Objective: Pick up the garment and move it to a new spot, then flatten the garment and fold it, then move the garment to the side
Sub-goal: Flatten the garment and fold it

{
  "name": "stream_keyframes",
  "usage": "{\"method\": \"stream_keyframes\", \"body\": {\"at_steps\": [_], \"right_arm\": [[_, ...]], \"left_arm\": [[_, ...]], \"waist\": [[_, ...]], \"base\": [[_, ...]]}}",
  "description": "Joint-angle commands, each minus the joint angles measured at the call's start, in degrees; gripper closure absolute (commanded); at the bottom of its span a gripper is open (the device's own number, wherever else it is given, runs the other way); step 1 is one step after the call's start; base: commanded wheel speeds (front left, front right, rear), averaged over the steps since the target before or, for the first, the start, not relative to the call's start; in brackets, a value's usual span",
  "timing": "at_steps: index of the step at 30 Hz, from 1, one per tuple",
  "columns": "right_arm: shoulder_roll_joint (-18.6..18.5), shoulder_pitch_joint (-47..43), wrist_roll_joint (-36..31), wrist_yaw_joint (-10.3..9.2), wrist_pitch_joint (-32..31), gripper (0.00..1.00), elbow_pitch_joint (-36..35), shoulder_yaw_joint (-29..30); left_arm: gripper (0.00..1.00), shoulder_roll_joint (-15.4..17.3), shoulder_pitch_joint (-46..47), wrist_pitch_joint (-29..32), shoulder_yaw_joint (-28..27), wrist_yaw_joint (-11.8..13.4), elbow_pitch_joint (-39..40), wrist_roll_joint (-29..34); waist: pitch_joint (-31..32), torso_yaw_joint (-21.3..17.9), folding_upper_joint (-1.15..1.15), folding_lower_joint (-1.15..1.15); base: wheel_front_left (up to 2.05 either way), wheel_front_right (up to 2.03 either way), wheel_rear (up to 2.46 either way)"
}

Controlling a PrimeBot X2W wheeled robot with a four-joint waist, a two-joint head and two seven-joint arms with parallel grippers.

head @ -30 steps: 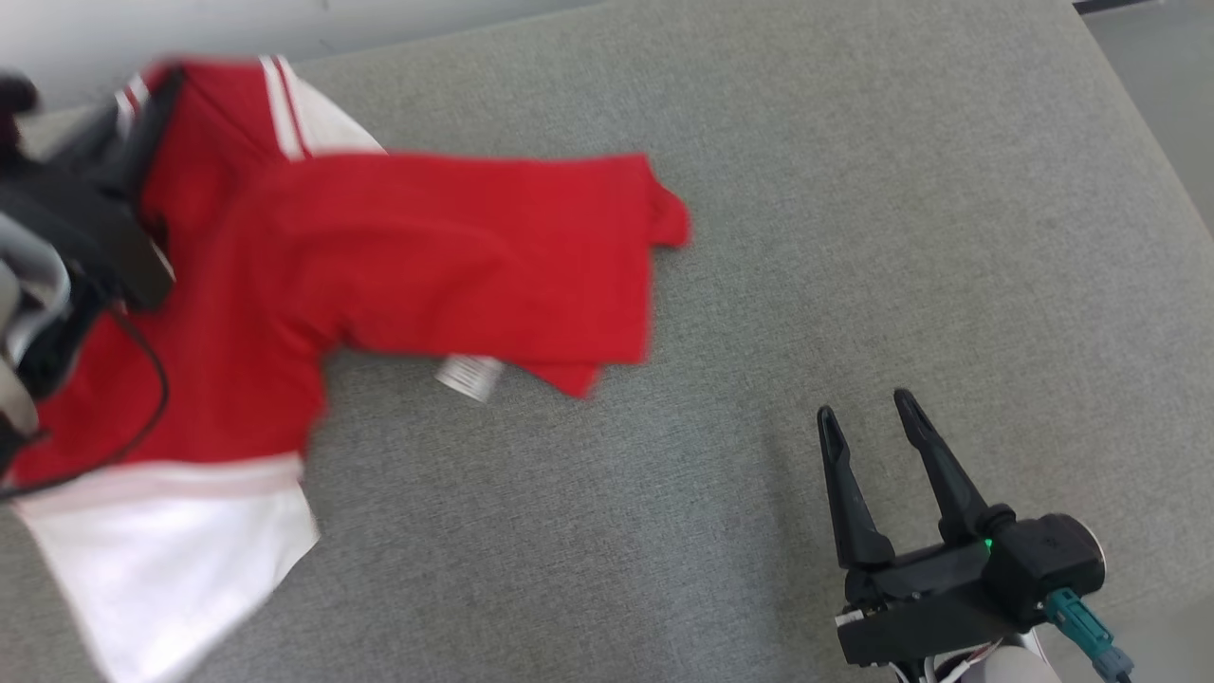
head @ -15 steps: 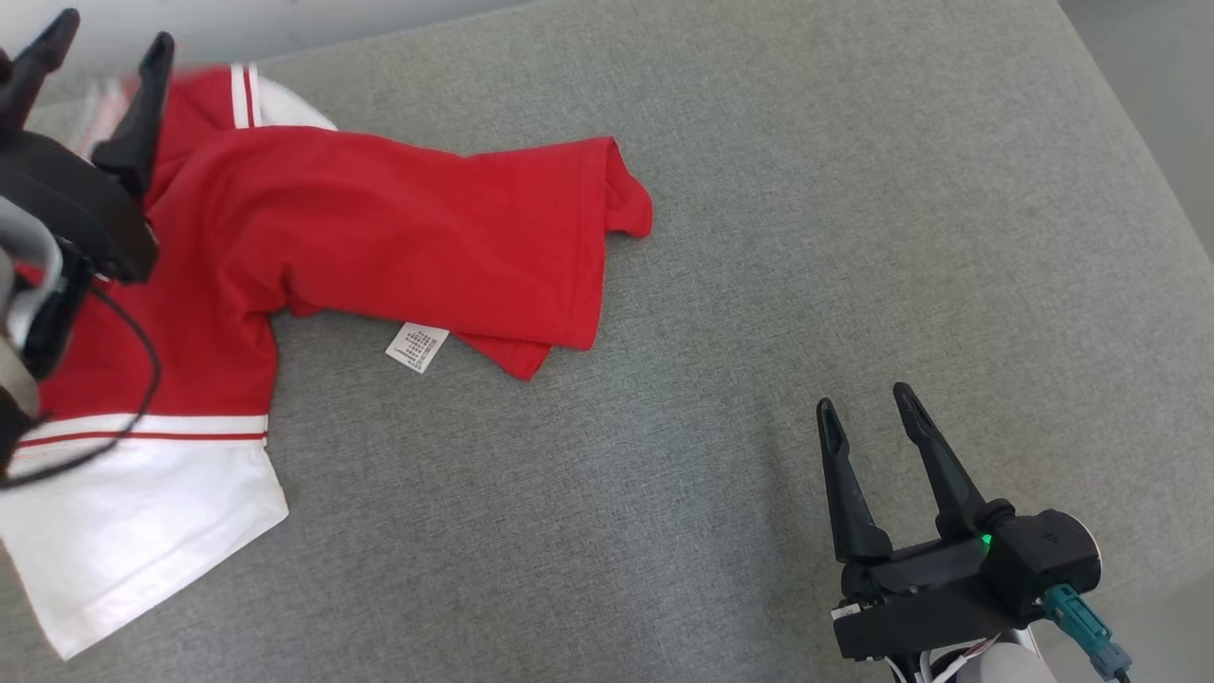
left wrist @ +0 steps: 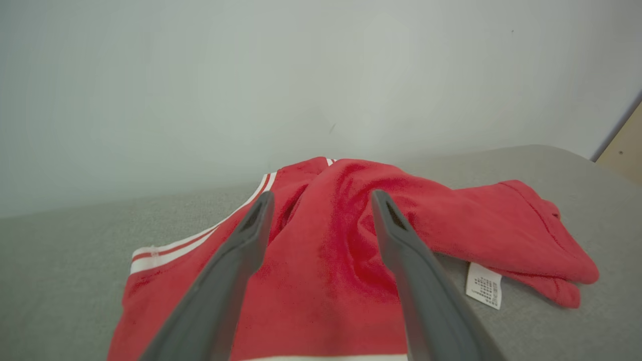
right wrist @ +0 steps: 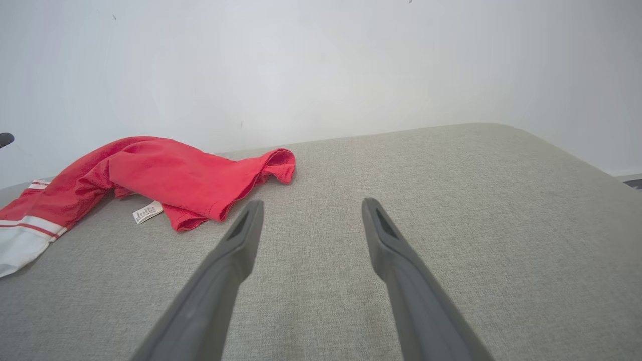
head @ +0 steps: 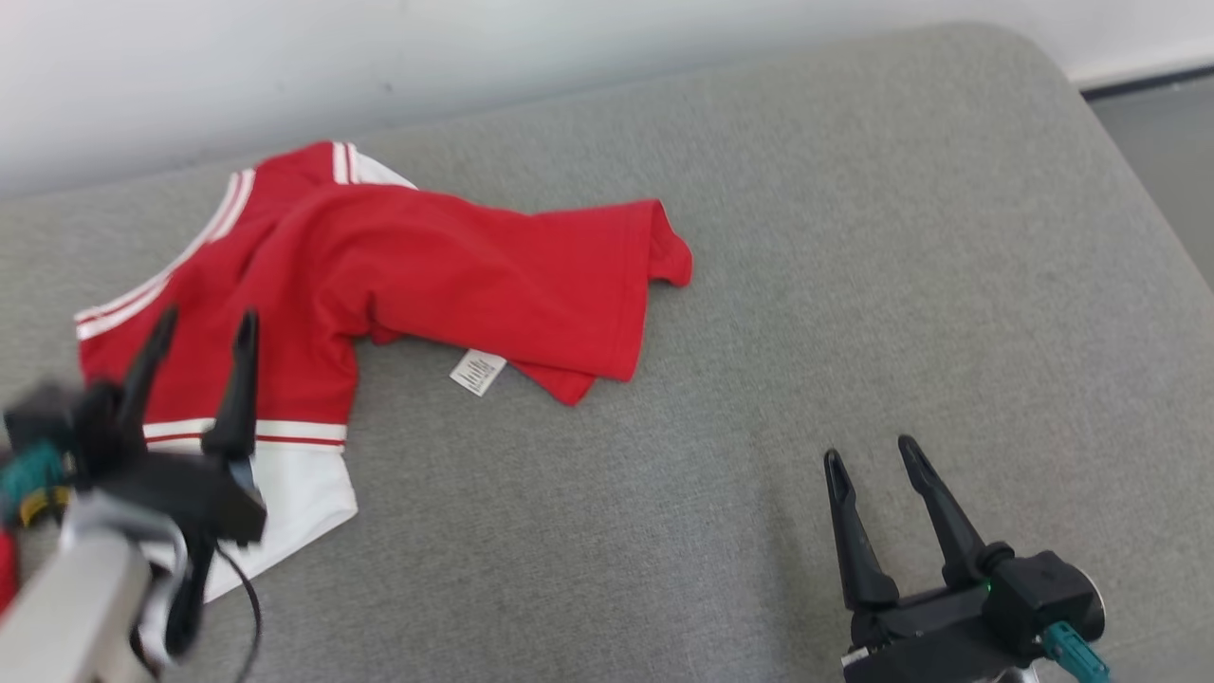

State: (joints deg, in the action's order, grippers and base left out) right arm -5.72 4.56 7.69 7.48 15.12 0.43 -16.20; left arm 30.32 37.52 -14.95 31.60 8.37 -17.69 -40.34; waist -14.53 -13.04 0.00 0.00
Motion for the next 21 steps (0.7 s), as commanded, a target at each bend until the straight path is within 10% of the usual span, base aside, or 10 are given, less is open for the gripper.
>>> {"method": "stream_keyframes", "body": {"at_steps": [1,21], "right_arm": [[-0.40,-0.96,0.54,0.03,0.03,0.00,0.13,-0.05],[-1.81,-7.58,1.63,0.03,0.03,0.00,1.81,-1.00]], "left_arm": [[0.00,-0.69,-3.35,-0.27,-1.43,0.75,1.33,0.66],[0.00,-20.14,-39.69,-0.27,-22.17,0.30,20.51,21.09]], "waist": [[3.43,2.53,0.00,0.00],[13.24,7.38,0.00,0.00]], "base": [[0.00,0.00,0.00],[0.00,0.00,0.00]]}}
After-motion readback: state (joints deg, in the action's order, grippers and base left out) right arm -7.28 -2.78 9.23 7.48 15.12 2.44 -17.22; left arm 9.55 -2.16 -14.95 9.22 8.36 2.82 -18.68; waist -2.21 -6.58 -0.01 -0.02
